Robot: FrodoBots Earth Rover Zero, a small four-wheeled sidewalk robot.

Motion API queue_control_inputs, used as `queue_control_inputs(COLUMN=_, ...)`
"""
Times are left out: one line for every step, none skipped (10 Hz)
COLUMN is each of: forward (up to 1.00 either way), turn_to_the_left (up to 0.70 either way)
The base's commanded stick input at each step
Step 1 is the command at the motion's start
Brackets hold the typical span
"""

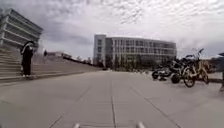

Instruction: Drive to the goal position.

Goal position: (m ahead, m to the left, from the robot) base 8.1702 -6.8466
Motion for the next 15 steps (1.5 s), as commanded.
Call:
queue_control_inputs(forward=0.7, turn_to_the_left=0.0)
queue_control_inputs(forward=0.7, turn_to_the_left=0.0)
queue_control_inputs(forward=0.7, turn_to_the_left=0.0)
queue_control_inputs(forward=0.7, turn_to_the_left=0.0)
queue_control_inputs(forward=0.7, turn_to_the_left=0.0)
queue_control_inputs(forward=0.7, turn_to_the_left=0.0)
queue_control_inputs(forward=0.7, turn_to_the_left=0.0)
queue_control_inputs(forward=0.7, turn_to_the_left=0.0)
queue_control_inputs(forward=0.7, turn_to_the_left=0.0)
queue_control_inputs(forward=0.7, turn_to_the_left=0.0)
queue_control_inputs(forward=0.7, turn_to_the_left=0.0)
queue_control_inputs(forward=0.7, turn_to_the_left=0.0)
queue_control_inputs(forward=0.7, turn_to_the_left=0.0)
queue_control_inputs(forward=0.7, turn_to_the_left=0.0)
queue_control_inputs(forward=0.7, turn_to_the_left=-0.01)
